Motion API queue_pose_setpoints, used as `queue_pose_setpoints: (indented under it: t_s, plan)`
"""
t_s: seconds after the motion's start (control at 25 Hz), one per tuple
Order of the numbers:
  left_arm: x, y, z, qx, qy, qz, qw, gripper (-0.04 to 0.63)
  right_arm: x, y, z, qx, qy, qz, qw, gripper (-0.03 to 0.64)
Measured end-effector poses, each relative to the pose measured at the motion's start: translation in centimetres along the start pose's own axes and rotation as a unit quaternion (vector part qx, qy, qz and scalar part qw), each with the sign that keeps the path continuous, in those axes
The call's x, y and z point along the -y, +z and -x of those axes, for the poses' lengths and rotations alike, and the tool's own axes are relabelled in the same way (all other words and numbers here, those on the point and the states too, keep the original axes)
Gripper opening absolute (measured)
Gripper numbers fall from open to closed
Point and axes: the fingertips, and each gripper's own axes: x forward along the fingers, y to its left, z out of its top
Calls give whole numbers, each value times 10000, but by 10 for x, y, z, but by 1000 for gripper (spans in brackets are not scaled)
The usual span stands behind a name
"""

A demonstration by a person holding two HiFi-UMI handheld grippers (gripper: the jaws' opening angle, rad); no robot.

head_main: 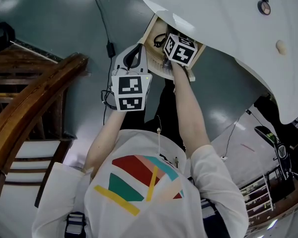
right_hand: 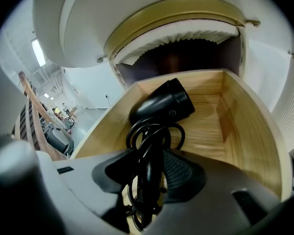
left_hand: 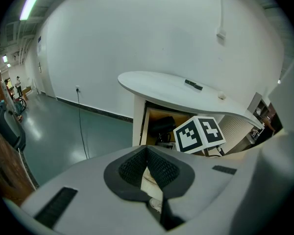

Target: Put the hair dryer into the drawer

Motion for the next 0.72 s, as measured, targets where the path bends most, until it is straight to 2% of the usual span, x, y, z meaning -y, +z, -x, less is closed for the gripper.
queue_pose_setpoints:
  t_s: [0.28,0.44,0.72]
  plan:
    - [7,2,2,55,-20,59,10000,15,0,-4,-3,-95,172,-126,9997,184]
    - [6,5,4,103,-12,58,9999,15,-6,3,0,55,184,49,9998,216]
    - [10,13,9,210,-24,53,9998,15,-16,19,18,338,162,517,9980,216]
